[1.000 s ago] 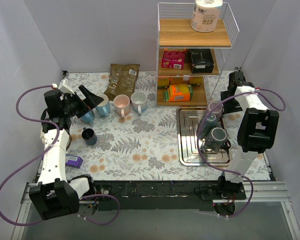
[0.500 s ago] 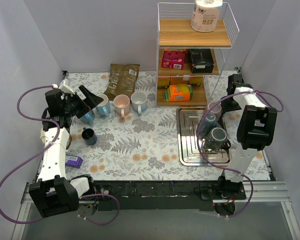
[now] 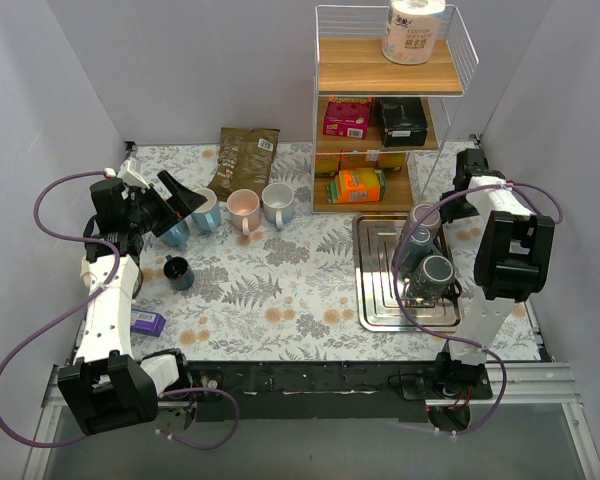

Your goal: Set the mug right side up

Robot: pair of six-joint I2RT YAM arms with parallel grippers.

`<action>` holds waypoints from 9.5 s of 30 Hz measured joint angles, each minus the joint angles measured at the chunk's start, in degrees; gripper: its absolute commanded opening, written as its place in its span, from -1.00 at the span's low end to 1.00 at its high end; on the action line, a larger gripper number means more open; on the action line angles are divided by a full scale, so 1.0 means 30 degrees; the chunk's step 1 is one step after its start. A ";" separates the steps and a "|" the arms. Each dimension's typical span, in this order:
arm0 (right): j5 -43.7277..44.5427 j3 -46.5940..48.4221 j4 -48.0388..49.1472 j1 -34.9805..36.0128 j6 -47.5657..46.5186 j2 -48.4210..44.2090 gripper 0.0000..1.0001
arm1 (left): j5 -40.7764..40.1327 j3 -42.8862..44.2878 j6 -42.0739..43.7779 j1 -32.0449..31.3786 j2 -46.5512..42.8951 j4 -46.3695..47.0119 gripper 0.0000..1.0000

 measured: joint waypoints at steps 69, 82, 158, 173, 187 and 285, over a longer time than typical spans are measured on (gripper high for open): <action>-1.8710 -1.1293 1.2590 1.0105 -1.8724 -1.9271 -0.97 | 0.2171 -0.0393 -0.2994 -0.8255 -0.1319 0.4080 0.96; -2.1595 -1.1657 1.6546 1.2939 -1.7784 -1.8768 -0.97 | 0.4685 -0.2769 -0.3133 -1.4404 -0.1319 1.2735 0.58; -1.1664 -1.4171 1.3580 1.3340 -1.9635 -1.8921 0.80 | -1.1074 0.2419 -0.0780 -1.1300 0.7271 -0.6732 -1.00; -1.2080 -1.4892 1.4127 1.3340 -1.9271 -1.9263 0.79 | -1.2131 0.2783 -0.0809 -0.8670 0.7439 -0.8845 -0.99; -1.2050 -1.4892 1.3974 1.3340 -1.9234 -1.9409 0.78 | -1.4192 0.3708 -0.0831 -0.7723 0.9581 -0.9027 -0.57; -0.3570 -1.3340 -0.2929 -0.4364 0.3322 -1.6662 0.70 | -1.0783 -0.0882 0.2514 -0.7715 0.1071 -0.0474 0.96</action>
